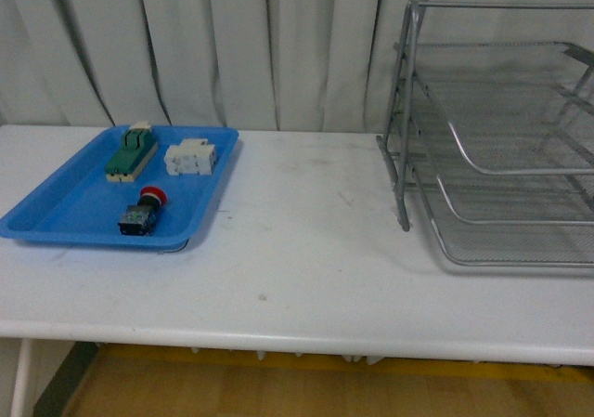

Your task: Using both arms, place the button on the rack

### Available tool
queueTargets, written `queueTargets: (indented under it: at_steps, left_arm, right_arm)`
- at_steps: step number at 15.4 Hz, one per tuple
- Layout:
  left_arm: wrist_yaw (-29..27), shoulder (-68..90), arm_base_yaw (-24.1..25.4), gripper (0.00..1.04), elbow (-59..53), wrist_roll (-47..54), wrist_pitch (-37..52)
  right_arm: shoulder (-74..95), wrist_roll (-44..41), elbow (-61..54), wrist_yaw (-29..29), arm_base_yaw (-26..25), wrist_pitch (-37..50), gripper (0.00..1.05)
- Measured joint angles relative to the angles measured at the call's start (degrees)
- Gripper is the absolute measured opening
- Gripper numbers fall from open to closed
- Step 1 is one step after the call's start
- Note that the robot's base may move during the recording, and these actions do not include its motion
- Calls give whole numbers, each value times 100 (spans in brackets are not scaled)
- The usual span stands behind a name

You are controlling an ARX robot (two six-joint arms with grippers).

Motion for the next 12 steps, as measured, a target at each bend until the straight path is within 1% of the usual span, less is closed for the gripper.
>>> queueTargets:
  at_steps: [12]
  left_arm:
    - [0,0,0,98,0,0,0]
  right_arm:
    - [0,0,0,-2,0,0,98]
